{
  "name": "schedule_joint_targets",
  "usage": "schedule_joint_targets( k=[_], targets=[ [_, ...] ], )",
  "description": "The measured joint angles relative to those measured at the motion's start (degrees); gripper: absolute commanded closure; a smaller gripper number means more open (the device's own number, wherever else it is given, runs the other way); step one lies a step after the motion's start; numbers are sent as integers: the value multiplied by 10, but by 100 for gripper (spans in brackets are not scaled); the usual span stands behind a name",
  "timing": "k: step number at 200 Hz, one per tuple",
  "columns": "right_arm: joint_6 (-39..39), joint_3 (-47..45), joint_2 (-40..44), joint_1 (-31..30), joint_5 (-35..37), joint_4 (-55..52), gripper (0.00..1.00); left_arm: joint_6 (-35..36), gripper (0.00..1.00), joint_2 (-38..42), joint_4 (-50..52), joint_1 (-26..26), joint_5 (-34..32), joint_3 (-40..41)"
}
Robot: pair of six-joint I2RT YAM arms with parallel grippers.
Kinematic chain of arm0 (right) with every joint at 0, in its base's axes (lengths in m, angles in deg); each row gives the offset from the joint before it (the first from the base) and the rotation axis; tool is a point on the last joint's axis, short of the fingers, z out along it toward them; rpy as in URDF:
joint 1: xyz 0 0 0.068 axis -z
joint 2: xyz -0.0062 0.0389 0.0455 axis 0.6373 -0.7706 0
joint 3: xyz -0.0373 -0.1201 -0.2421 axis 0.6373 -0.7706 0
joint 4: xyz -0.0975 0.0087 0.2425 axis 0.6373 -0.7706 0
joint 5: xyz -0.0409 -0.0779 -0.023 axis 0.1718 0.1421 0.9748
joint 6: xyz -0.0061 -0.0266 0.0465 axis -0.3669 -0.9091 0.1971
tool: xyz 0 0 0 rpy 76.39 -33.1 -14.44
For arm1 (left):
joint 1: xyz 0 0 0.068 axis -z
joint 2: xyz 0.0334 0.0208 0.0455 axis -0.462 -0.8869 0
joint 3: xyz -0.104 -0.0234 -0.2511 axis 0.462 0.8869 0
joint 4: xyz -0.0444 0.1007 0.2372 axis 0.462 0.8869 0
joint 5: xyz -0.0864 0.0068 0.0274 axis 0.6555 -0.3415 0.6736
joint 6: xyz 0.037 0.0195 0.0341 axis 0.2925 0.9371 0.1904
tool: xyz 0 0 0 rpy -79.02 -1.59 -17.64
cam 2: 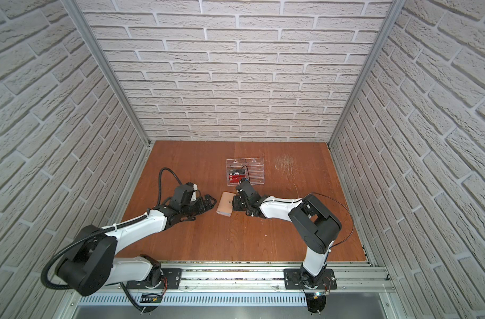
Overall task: Take the credit cards out of the card holder
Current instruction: Move the card holder to the center of the table, then pick up the card holder at the bottom-center of the table.
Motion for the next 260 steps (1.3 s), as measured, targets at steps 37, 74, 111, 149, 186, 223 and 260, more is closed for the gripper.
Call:
schedule_joint_targets(
  k=[37, 74, 111, 149, 186, 223, 260],
  targets=[
    [-6, -13, 37, 13, -13, -17, 49, 0, 2, -24, -21, 0, 25, -18],
    [-2, -13, 41, 31, -39, -10, 39, 4, 5, -58, -42, 0, 49, -38],
    [8, -9, 21, 35, -64, 3, 35, 4, 5, -70, -49, 0, 67, -41],
    [24, 7, -30, 35, -92, 32, 36, 3, 5, -73, -59, 0, 85, -40],
    [44, 19, -62, 35, -118, 78, 41, 2, 5, -74, -68, -5, 100, -34],
    [66, 21, -83, 36, -133, 123, 55, -2, 7, -76, -84, -21, 114, -17],
    [92, 20, -96, 36, -141, 170, 69, -14, 7, -83, -105, -34, 128, 2]
  ],
)
